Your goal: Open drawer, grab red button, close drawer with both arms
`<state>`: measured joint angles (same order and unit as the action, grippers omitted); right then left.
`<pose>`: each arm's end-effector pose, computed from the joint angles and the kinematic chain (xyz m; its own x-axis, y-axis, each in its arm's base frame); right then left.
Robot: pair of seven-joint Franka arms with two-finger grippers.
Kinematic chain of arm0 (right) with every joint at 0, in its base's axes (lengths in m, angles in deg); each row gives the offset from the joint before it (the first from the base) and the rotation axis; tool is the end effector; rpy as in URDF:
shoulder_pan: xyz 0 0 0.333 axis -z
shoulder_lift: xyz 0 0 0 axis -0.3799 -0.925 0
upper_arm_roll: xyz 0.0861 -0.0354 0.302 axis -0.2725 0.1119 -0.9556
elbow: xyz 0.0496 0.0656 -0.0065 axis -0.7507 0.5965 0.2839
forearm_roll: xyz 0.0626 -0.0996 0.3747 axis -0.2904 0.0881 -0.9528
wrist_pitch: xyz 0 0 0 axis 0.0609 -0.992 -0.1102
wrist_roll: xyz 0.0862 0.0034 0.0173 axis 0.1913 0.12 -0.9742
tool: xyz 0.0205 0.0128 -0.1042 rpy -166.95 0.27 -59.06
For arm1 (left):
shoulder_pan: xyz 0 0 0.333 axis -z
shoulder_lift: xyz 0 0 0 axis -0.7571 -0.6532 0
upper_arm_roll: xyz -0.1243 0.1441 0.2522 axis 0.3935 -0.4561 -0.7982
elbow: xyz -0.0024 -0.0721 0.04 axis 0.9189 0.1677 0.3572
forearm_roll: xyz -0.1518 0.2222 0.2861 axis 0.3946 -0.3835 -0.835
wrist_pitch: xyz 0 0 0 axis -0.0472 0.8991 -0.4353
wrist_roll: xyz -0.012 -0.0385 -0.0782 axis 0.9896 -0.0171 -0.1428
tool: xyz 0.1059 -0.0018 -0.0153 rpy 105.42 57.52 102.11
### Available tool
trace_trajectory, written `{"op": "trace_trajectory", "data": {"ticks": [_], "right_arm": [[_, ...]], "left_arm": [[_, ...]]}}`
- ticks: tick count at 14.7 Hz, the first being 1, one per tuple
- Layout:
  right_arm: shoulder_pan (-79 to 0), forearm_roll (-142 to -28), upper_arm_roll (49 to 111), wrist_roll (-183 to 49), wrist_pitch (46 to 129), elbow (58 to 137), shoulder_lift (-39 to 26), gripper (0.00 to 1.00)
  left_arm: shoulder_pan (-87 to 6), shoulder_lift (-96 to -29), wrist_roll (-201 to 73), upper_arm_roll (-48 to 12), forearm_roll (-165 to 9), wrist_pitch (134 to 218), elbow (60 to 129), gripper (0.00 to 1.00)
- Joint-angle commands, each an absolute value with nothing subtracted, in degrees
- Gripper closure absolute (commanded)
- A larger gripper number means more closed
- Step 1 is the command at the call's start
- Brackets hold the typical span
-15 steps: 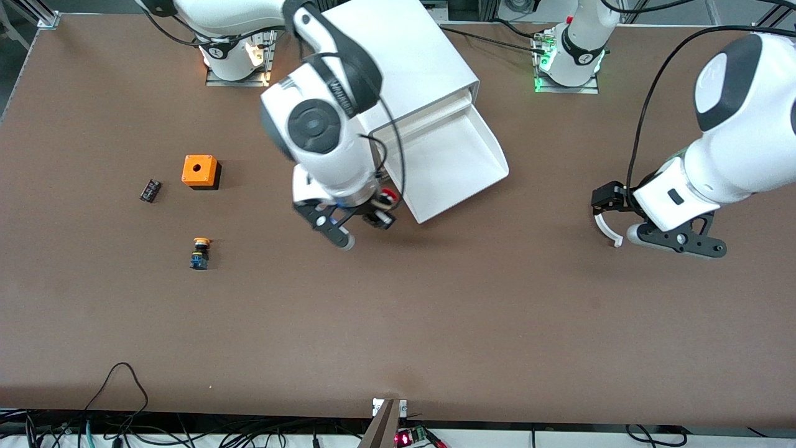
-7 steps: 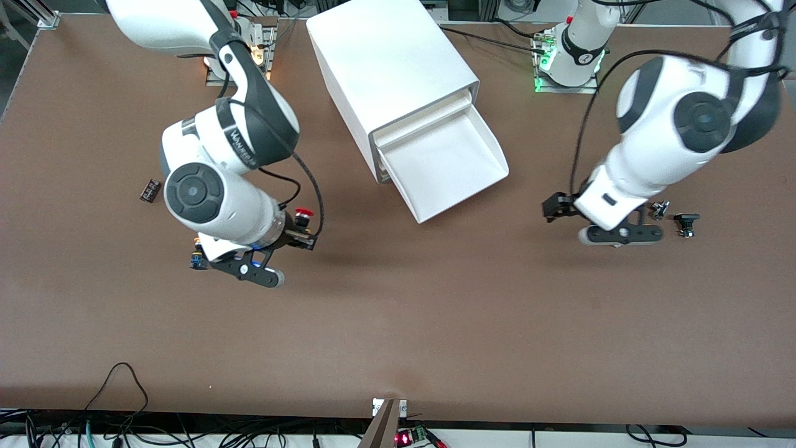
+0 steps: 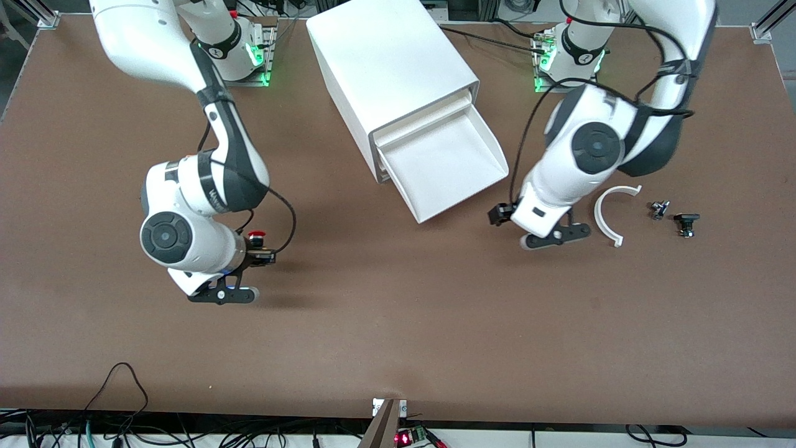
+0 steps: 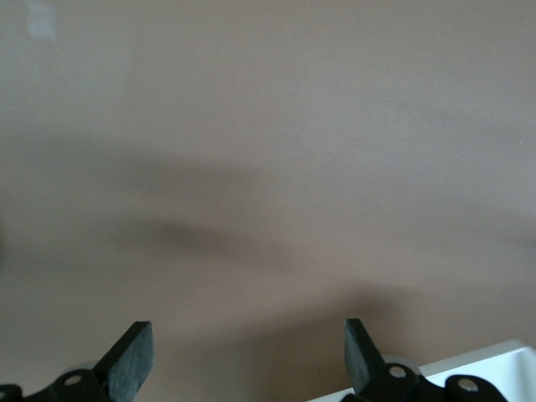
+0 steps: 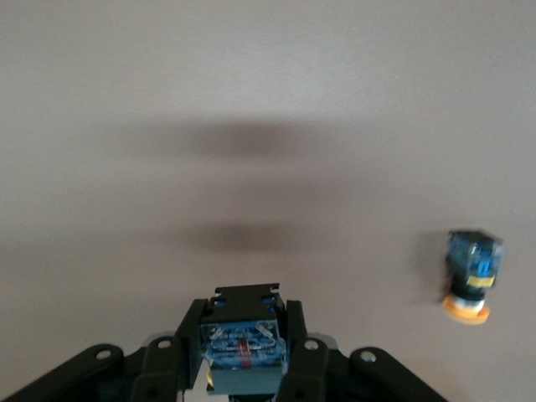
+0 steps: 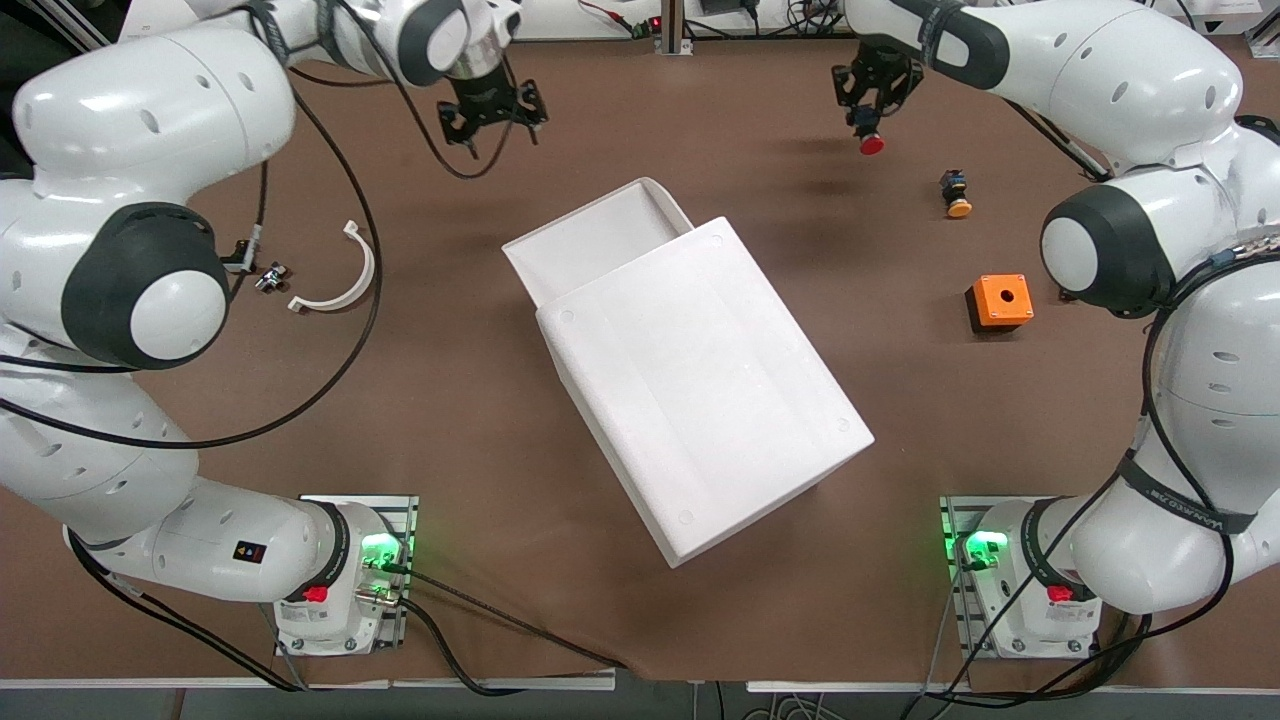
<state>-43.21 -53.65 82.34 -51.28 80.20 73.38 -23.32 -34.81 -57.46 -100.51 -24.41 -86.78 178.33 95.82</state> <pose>0.6977 0.1919 0.3143 0.9923 0.0307 -0.1201 0.0335 -0.9992 0.0220 0.5819 -0.2767 0.3692 0.9522 0.2977 -0.0680 0.3010 -0.9526 0.0451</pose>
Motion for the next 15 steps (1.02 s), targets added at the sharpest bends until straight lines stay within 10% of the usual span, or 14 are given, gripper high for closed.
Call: {"op": "trace_trajectory", "data": {"ticks": [1,15], "right_arm": [[-40.87,-54.8,82.01,-58.97,87.77,84.31,-18.9,1.0],[-36.74,-58.66,81.75,-66.01,108.01,99.27,-19.43,0.98]], "left_arm": [[-31.03,-58.92,-108.41,-24.94,-86.81,183.01,97.46,0.0],[-28.21,-61.3,-116.86,-23.27,-88.65,185.66,101.24,0.0]]}}
